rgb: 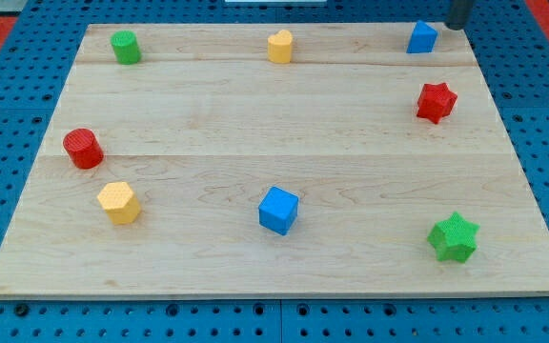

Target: Slide the blue triangle to the center

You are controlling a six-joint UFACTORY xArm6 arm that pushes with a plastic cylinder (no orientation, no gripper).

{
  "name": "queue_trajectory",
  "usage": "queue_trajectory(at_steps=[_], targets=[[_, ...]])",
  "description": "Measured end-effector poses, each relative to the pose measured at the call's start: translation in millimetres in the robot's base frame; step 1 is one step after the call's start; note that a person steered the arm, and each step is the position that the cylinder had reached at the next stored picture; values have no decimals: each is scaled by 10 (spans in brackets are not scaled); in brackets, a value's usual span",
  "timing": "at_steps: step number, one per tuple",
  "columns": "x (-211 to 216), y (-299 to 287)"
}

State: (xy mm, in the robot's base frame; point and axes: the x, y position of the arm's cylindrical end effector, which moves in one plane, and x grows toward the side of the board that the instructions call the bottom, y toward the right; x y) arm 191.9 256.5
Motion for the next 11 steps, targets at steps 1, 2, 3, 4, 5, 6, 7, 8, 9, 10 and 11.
queue_trajectory(at_steps=[1,2,3,4,5,6,7,8,9,10,11], targets=[[184,-261],[408,-497],[641,-708],[890,-958],[1087,-1231],[1190,-1454],[1372,-1701],[1469,-2103],[1497,-2502],[1497,-2692],[1486,-2694]])
